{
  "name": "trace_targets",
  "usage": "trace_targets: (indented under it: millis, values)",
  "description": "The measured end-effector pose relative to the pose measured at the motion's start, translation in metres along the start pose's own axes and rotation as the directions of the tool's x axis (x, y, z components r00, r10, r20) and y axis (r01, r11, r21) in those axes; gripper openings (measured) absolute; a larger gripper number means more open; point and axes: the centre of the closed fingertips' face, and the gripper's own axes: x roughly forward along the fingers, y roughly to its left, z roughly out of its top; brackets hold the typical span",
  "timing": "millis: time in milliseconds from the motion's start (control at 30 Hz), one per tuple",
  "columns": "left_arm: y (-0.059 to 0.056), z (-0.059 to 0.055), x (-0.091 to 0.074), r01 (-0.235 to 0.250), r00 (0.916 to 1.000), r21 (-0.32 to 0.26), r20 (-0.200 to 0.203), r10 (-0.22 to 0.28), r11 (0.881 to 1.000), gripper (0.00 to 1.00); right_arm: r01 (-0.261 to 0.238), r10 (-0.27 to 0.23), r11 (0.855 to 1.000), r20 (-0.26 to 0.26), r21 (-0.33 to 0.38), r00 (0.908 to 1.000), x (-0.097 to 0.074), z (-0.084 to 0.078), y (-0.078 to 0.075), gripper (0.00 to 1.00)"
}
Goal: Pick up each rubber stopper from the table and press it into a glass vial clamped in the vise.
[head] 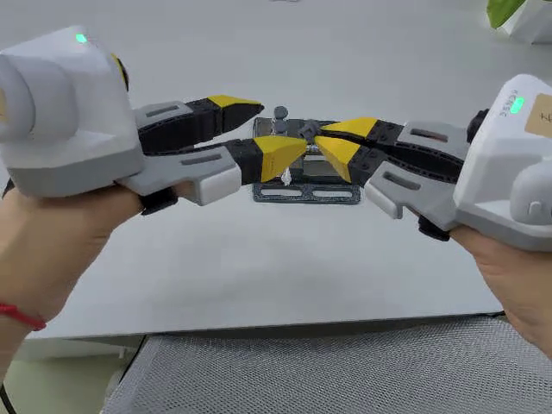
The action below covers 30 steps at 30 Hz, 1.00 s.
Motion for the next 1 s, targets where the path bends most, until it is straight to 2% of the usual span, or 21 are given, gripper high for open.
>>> trace_targets:
  millis: [100, 300, 467, 533, 633, 767, 933, 1000]
  values:
    - [-0.001, 0.004, 0.0, 0.015, 0.9997, -0.072, 0.022, -0.014, 0.997, 0.27, 0.007, -0.007, 1.0, 0.019, 0.0, 0.9998, 0.0, 0.005, 0.0, 0.0]
    - [0.002, 0.008, 0.001, 0.025, 0.9985, -0.151, 0.052, -0.018, 0.988, 0.2, 0.018, -0.018, 1.0, 0.039, -0.001, 0.9991, 0.0, 0.013, 0.0, 0.0]
    - [-0.004, 0.01, 0.003, 0.048, 0.9972, -0.204, 0.065, -0.036, 0.978, 0.14, 0.022, -0.022, 1.0, 0.055, -0.006, 0.9982, 0.0, 0.02, 0.0, 0.0]
    - [-0.005, 0.013, 0.003, 0.052, 0.9961, -0.212, 0.081, -0.036, 0.976, 0.12, 0.022, -0.022, 1.0, 0.058, -0.01, 0.9981, 0.001, 0.022, 0.001, 0.0]
    - [-0.005, 0.012, 0.003, 0.056, 0.9962, -0.218, 0.078, -0.04, 0.974, 0.08, 0.027, -0.027, 1.0, 0.067, -0.013, 0.9974, 0.001, 0.025, 0.001, 0.0]
    - [-0.005, 0.012, 0.004, 0.064, 0.9957, -0.229, 0.08, -0.046, 0.971, 0.08, 0.035, -0.033, 0.999, 0.075, -0.025, 0.9967, 0.001, 0.029, 0.001, 0.0]
    - [-0.012, 0.013, 0.006, 0.068, 0.9949, -0.232, 0.089, -0.048, 0.97, 0.05, 0.039, -0.036, 0.998, 0.072, -0.039, 0.9967, 0.001, 0.031, 0.002, 0.0]
    - [-0.012, 0.014, 0.006, 0.069, 0.9947, -0.234, 0.09, -0.049, 0.97, 0.05, 0.041, -0.038, 0.998, 0.074, -0.039, 0.9965, 0.001, 0.031, 0.001, 0.0]
